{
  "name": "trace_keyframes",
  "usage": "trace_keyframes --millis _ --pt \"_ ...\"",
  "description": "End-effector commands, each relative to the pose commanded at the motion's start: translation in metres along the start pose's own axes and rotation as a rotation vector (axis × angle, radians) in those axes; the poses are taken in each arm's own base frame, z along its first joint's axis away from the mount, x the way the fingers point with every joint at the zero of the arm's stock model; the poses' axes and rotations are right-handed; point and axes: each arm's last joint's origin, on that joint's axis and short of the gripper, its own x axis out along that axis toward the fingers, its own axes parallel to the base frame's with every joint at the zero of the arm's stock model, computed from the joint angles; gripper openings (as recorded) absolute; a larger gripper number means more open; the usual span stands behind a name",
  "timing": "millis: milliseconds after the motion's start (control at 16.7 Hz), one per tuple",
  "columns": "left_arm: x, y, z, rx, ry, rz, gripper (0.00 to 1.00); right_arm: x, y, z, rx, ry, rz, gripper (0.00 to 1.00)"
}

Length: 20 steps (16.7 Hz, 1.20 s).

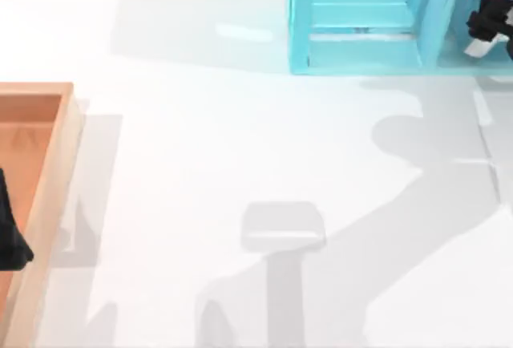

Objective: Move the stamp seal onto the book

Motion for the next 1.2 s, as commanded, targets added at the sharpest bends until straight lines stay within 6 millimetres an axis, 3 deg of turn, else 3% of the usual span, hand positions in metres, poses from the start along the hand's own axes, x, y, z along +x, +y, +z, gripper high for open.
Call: trace_keyframes --millis 360,960,1200 --pt "0.0 0.0 0.0 0.0 0.0 0.0 1.0 0.0 0.0 0.0 0.0 0.0 0.0 0.02" --pt "0.0 0.0 0.0 0.0 0.0 0.0 1.0 -0.001 0.001 -0.005 0.007 0.016 0.0 0.0" --pt "0.0 0.0 0.0 0.0 0.0 0.0 1.0 -0.015 0.009 0.02 0.009 0.021 -0.01 0.0"
